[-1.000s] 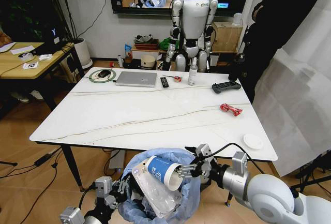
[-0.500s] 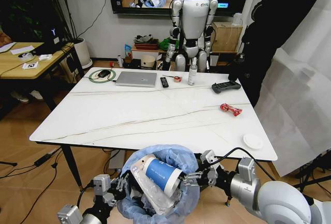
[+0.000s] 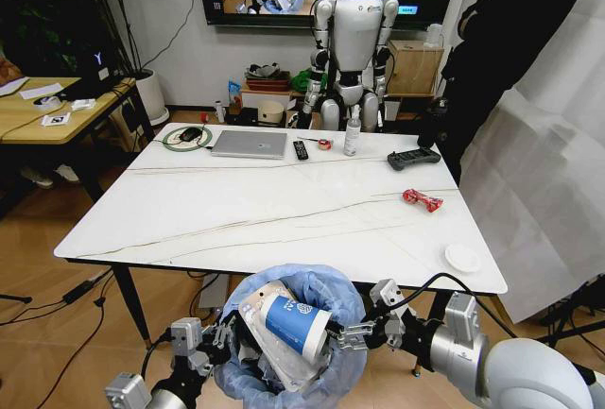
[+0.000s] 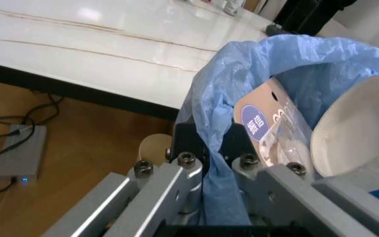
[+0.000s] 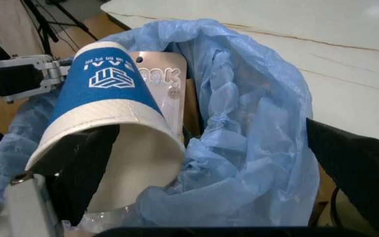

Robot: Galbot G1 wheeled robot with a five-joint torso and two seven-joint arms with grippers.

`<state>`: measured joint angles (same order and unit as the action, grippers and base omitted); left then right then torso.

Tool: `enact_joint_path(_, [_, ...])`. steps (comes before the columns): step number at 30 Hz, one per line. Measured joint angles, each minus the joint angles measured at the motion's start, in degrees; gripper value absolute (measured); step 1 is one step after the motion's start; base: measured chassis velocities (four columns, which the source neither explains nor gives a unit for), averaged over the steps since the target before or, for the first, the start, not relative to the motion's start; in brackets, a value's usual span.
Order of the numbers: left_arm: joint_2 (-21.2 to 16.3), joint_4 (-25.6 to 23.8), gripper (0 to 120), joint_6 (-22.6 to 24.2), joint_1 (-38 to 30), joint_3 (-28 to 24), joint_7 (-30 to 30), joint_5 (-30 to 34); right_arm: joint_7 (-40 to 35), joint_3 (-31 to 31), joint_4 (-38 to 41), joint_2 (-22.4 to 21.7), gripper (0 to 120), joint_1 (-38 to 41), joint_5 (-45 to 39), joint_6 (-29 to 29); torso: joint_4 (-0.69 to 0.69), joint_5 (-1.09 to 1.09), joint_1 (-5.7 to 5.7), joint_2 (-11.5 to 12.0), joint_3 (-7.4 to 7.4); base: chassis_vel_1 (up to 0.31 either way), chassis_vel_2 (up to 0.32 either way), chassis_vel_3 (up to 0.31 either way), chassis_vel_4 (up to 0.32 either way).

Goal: Pick up the trash bin and place the trash from the table into it.

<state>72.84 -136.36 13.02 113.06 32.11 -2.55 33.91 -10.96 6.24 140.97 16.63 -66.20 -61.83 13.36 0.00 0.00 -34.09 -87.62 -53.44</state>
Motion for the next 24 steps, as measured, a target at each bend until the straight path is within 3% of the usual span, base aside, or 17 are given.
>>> enact_joint_path(24, [-0.4, 0.2, 0, 0.1, -0.2, 0.6, 0.1, 0.7, -8.9, -4.2, 2.4, -3.4, 100, -0.5, -4.2, 3.0, 0.0, 0.0, 0.0, 0.0, 0.0, 0.0, 0.0, 0.0, 0.0])
